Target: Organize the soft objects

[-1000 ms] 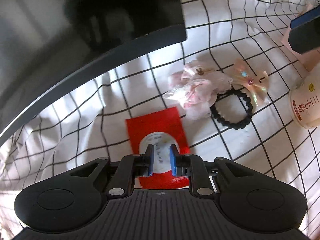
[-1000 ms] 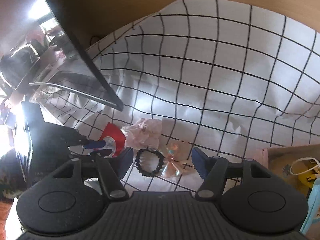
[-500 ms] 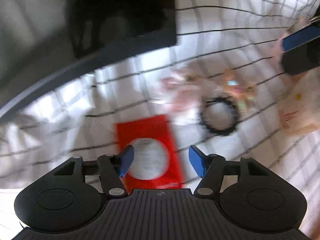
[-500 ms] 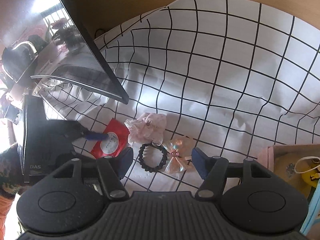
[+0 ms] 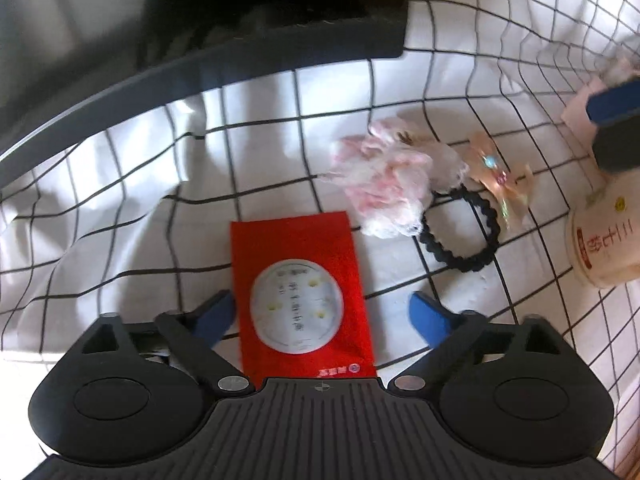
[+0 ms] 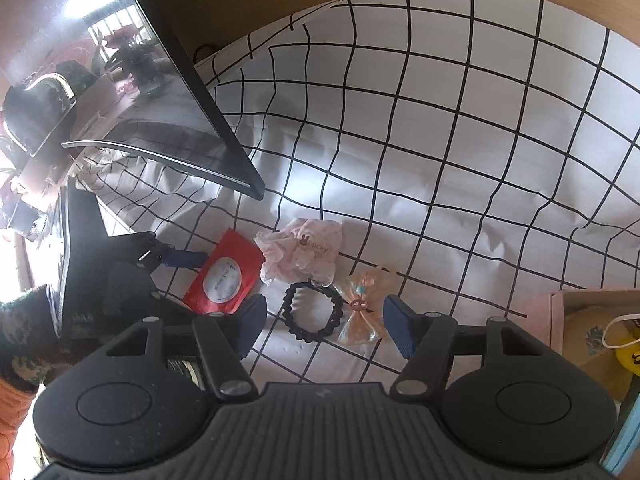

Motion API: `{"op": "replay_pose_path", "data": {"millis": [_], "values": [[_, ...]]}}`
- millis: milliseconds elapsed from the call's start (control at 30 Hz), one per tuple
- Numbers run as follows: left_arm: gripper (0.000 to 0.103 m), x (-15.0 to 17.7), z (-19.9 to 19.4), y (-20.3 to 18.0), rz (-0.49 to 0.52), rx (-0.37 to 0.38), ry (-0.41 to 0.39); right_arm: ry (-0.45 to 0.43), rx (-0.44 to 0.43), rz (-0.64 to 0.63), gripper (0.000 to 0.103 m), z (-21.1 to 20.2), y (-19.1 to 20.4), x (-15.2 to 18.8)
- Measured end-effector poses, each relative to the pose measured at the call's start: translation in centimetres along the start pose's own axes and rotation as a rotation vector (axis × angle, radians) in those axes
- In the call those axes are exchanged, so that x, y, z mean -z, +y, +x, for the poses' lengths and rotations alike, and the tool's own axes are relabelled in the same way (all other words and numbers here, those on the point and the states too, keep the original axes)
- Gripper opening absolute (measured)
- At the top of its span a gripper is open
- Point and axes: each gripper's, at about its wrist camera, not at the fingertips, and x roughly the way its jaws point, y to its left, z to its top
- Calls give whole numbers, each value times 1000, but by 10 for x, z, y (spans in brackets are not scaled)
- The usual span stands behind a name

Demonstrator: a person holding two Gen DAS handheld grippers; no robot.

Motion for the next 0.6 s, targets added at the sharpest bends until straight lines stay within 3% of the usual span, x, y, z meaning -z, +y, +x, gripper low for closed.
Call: {"op": "replay_pose_path", "data": {"millis": [167,267,300,333,400,600], "values": [[97,0,0,6,-7,18,10,-12,46,0,65,-2,-6,-1],[90,4,-4,8,-11,-3,-11,-17,52,6,65,-2,-9,-3],[81,5,-6,10,-20,-7,-21,-16,51,9,65,-2,-10,-4],[65,6,-11,13,-28,-9,-42,-15,49,11,65,-2,-10,-4],[56,7,-19,20,-42,9,-57,-14,45,10,65,-2,-9,-4],[53,15,-24,21,-47,15,-91,-1,46,-3,65,1,-3,-4]]}}
